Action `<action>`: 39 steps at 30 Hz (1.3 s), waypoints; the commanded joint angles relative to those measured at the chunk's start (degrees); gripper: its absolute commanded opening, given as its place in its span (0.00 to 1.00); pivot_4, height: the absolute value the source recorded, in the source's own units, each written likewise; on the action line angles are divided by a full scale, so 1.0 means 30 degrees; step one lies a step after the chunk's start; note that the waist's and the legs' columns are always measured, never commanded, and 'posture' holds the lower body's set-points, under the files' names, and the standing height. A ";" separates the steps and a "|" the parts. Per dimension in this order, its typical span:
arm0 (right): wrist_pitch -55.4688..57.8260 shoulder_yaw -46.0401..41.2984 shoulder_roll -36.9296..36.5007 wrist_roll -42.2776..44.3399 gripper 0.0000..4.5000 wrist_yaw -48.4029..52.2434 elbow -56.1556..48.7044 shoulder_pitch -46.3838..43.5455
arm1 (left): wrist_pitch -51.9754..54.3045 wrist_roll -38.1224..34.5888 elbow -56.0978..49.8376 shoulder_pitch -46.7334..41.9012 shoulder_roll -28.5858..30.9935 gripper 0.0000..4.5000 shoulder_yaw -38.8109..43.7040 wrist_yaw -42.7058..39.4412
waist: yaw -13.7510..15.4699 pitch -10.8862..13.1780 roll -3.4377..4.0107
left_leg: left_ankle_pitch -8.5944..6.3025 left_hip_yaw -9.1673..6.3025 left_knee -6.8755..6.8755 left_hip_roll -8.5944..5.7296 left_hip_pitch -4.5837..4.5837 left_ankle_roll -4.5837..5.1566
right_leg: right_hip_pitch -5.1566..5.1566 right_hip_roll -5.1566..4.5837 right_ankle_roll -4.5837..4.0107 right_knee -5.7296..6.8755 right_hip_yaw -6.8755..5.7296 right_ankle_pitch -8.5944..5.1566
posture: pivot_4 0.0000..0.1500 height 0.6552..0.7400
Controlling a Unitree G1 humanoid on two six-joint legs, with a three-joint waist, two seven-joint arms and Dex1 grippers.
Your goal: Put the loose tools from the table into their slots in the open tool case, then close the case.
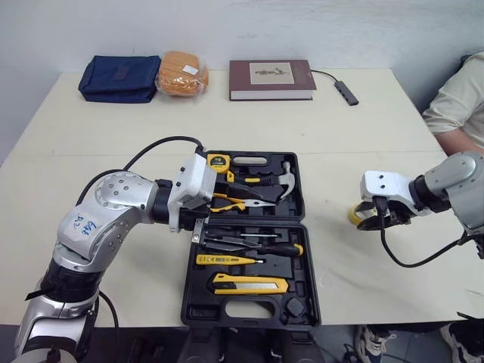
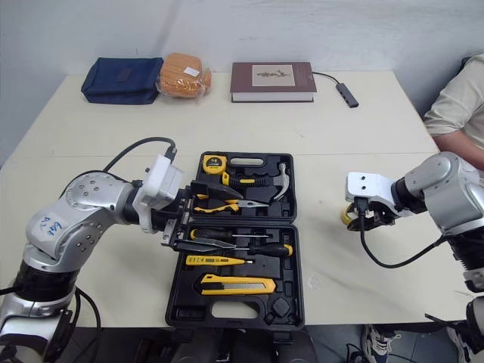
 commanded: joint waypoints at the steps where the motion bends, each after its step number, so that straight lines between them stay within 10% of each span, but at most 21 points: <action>1: -0.0300 -0.0254 -0.0497 -0.0518 0.51 0.0446 -0.0223 -0.0093 | -0.0220 -0.0001 -0.0442 -0.0303 -0.0170 1.00 0.0020 0.0053 | -0.0010 0.0000 0.0000 | 0.0000 0.0000 0.0002 0.0000 0.0002 0.0000 | 0.0000 0.0000 0.0000 0.0001 0.0000 0.0000 | 1.00 1.00; 5: -0.0946 0.0053 0.0188 -0.1129 0.51 -0.0415 0.0496 0.0054 | -0.0292 0.0113 -0.0225 -0.0465 -0.0385 1.00 -0.0074 0.0125 | -0.0017 0.0000 0.0000 | 0.0000 0.0001 0.0002 0.0000 0.0004 -0.0001 | 0.0001 0.0000 0.0000 0.0004 0.0001 0.0000 | 1.00 1.00; 11: -0.1046 -0.0104 0.0272 -0.1354 0.02 -0.0609 0.0521 0.0215 | -0.0226 0.0111 -0.0173 -0.0535 -0.0470 1.00 -0.0035 0.0147 | -0.0031 0.0000 0.0000 | 0.0001 0.0002 0.0006 -0.0001 0.0005 -0.0002 | 0.0001 0.0001 0.0000 0.0007 0.0002 0.0000 | 1.00 1.00; 26: 0.5789 -0.4370 0.0845 0.8230 0.02 -0.0519 -1.5279 0.6167 | -0.1265 0.1005 -0.1380 0.2847 0.1166 1.00 -0.1027 -0.1681 | 0.0033 0.0000 0.0000 | -0.0008 -0.0030 -0.0001 0.0026 0.0013 -0.0023 | 0.0019 0.0022 -0.0001 0.0013 0.0004 0.0000 | 1.00 1.00; 39: 0.2326 -0.0140 0.0977 0.5507 0.02 -0.1774 -1.6852 0.9084 | -0.2638 0.2110 -0.1876 0.4126 0.2331 1.00 -0.2021 -0.3370 | 0.0031 0.0005 -0.0023 | -0.0021 -0.0033 -0.0014 0.0009 0.0029 -0.0008 | 0.0021 -0.0015 -0.0014 -0.0004 0.0010 -0.0007 | 1.00 1.00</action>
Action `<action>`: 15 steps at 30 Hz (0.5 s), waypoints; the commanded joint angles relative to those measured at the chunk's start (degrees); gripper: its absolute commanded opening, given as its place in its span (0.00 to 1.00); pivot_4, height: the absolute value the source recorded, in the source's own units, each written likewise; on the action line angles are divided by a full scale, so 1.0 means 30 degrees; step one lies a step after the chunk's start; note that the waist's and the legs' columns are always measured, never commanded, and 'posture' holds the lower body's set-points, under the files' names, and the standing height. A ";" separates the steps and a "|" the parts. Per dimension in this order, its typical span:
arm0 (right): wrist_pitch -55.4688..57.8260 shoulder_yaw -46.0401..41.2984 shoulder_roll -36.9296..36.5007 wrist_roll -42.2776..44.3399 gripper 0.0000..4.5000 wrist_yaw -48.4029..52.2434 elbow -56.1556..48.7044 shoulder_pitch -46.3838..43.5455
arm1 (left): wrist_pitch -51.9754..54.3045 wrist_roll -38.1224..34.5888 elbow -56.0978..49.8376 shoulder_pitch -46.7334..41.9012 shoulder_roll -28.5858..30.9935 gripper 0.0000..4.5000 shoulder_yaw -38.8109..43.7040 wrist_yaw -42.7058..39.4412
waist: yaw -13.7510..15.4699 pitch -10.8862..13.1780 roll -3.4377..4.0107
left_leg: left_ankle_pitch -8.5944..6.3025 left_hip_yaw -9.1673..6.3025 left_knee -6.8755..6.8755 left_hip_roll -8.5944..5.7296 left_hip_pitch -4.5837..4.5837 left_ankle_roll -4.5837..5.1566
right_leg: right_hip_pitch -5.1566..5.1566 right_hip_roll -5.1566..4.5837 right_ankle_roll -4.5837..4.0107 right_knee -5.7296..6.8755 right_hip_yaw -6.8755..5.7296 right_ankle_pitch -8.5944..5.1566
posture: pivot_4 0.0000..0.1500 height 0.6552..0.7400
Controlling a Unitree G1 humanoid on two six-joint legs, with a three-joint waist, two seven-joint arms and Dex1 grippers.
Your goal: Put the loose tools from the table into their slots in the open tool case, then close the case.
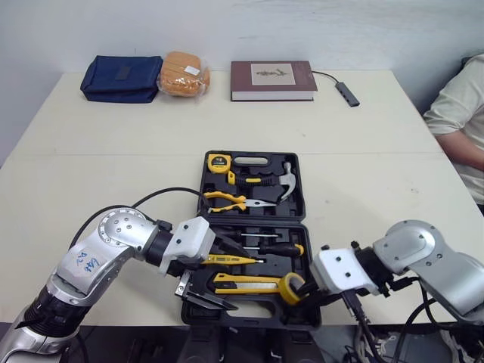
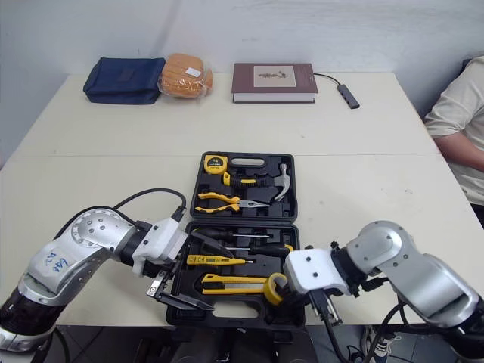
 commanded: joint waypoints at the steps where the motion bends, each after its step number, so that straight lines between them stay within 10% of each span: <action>1: -0.0954 0.0401 -0.0192 -0.0559 0.02 -0.0079 -0.0111 0.0404 | -0.0230 0.0185 -0.0423 -0.0215 -0.0010 1.00 -0.0061 -0.0012 | 0.0002 -0.0001 -0.0003 | 0.0001 0.0001 0.0002 -0.0001 -0.0002 0.0002 | 0.0000 0.0000 0.0000 0.0001 0.0000 0.0000 | 1.00 1.00; 15: -0.2587 0.0678 -0.0425 -0.1478 0.02 -0.0091 0.0261 0.1875 | 0.0430 -0.0044 -0.0594 -0.0515 0.0006 1.00 0.0302 0.0231 | -0.0003 -0.0026 -0.0050 | 0.0002 -0.0006 0.0004 0.0012 0.0020 0.0005 | 0.0017 0.0013 -0.0005 0.0007 0.0000 -0.0003 | 1.00 1.00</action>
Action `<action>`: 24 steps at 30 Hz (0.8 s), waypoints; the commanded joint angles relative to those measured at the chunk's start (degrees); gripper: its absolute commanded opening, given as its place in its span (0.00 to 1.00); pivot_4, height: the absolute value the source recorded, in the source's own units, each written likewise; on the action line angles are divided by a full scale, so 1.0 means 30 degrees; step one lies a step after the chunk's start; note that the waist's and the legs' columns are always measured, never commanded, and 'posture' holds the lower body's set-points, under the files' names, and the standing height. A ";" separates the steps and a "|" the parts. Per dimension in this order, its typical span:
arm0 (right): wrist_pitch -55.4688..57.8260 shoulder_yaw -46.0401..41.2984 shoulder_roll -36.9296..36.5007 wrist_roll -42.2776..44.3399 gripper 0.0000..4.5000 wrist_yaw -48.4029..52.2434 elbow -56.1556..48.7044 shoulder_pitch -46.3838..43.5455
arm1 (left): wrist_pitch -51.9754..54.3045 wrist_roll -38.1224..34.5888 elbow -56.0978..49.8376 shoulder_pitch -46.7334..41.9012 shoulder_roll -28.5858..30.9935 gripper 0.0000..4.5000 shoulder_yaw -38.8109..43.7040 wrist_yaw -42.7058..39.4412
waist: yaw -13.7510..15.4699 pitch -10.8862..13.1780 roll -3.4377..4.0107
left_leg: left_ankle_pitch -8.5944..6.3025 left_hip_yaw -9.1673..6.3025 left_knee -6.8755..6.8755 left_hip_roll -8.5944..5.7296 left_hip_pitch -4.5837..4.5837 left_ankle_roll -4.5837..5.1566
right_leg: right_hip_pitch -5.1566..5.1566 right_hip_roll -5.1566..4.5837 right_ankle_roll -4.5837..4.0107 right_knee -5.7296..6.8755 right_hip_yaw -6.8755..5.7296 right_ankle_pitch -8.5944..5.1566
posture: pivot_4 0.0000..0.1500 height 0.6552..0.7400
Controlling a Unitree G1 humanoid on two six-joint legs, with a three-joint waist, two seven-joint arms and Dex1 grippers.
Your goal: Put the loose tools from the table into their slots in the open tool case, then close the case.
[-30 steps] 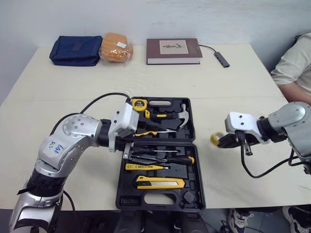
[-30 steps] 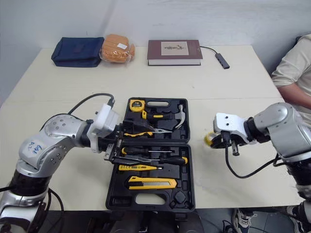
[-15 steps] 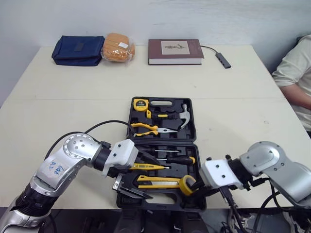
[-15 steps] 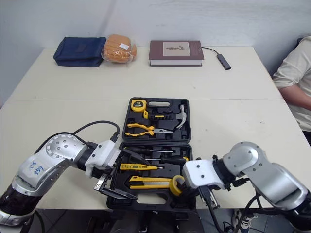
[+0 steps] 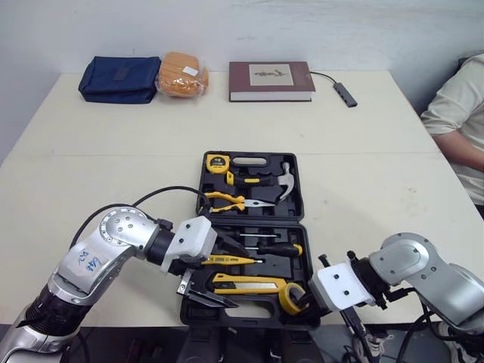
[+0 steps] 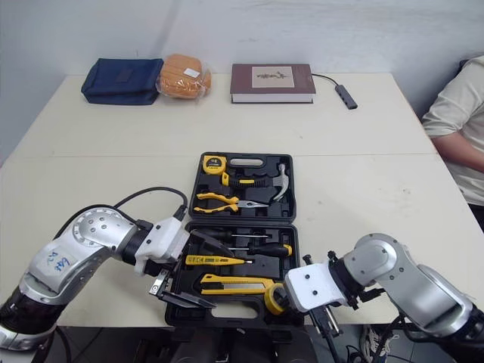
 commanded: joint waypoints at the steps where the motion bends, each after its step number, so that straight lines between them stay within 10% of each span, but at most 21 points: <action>1: -0.0472 0.0658 -0.0226 -0.0404 0.02 0.0055 0.0036 0.0749 | -0.0023 -0.0298 -0.0551 -0.0243 0.0048 1.00 0.0326 -0.0009 | -0.0008 -0.0002 -0.0003 | 0.0000 -0.0001 0.0000 0.0000 0.0000 0.0000 | 0.0001 0.0000 0.0000 0.0000 0.0000 0.0000 | 1.00 1.00; 9: -0.1670 -0.1124 -0.0076 0.1494 0.70 -0.0014 -0.1076 0.2234 | -0.0265 -0.0115 -0.0310 -0.0425 -0.0105 1.00 0.0150 -0.0159 | 0.0075 0.0000 -0.0015 | -0.0003 -0.0004 0.0001 -0.0005 -0.0014 0.0006 | -0.0002 -0.0004 -0.0002 -0.0007 -0.0002 -0.0001 | 1.00 1.00; 24: -0.2117 -0.2399 -0.0065 0.2563 0.70 -0.0530 -0.0671 0.2755 | -0.0515 0.0026 -0.0329 -0.0370 -0.0171 1.00 -0.0017 -0.0203 | 0.0017 0.0005 -0.0024 | -0.0003 -0.0005 0.0010 -0.0004 0.0000 0.0007 | 0.0005 -0.0004 -0.0002 0.0011 -0.0002 -0.0001 | 1.00 1.00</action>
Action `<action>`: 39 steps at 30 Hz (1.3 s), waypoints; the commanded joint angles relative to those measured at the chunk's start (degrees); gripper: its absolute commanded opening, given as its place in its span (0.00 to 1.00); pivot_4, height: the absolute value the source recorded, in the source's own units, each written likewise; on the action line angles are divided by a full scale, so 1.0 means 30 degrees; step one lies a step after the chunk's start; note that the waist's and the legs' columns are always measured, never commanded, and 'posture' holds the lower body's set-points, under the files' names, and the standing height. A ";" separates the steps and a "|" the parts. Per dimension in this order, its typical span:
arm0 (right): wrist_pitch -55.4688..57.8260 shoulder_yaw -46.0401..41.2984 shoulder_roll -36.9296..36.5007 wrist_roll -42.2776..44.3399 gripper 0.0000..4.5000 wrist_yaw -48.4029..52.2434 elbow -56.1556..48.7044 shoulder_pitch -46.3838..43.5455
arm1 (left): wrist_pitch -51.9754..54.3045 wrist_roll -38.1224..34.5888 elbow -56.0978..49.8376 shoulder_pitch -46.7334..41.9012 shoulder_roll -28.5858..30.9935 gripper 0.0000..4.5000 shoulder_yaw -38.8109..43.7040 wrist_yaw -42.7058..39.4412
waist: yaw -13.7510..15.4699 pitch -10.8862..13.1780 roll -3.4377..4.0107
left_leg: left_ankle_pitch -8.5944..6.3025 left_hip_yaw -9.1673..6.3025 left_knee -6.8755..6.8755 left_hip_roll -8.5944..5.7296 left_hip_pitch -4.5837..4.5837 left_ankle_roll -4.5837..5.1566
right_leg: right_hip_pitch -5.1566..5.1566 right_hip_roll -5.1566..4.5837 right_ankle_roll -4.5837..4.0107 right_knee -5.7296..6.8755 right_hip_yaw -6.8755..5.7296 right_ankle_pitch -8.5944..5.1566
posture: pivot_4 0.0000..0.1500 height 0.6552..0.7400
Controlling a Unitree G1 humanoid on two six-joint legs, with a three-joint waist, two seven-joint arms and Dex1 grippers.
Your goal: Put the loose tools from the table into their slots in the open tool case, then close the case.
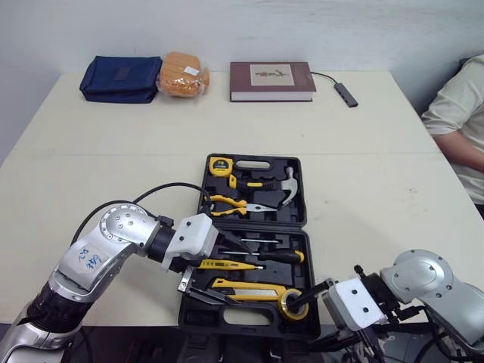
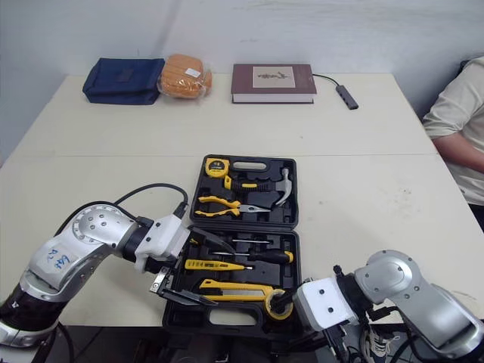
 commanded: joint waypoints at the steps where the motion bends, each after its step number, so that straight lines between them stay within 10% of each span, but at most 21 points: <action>1: 0.0584 -0.0252 -0.0142 0.0134 0.70 -0.0331 -0.0297 -0.0638 | -0.0262 -0.0008 -0.0356 -0.0077 -0.0060 1.00 -0.0026 -0.0104 | -0.0006 0.0000 0.0000 | 0.0000 0.0000 0.0000 0.0000 0.0001 0.0000 | 0.0000 0.0000 0.0000 0.0000 0.0000 0.0000 | 1.00 1.00; 39: 0.2501 -0.0174 -0.1352 -0.0073 0.70 -0.1156 -0.2548 0.0315 | -0.0239 0.0022 -0.0463 -0.0223 -0.0210 1.00 -0.0462 -0.0694 | -0.0001 0.0002 -0.0001 | 0.0000 0.0001 0.0006 -0.0003 -0.0005 0.0005 | 0.0000 -0.0004 0.0000 0.0002 0.0000 0.0000 | 1.00 1.00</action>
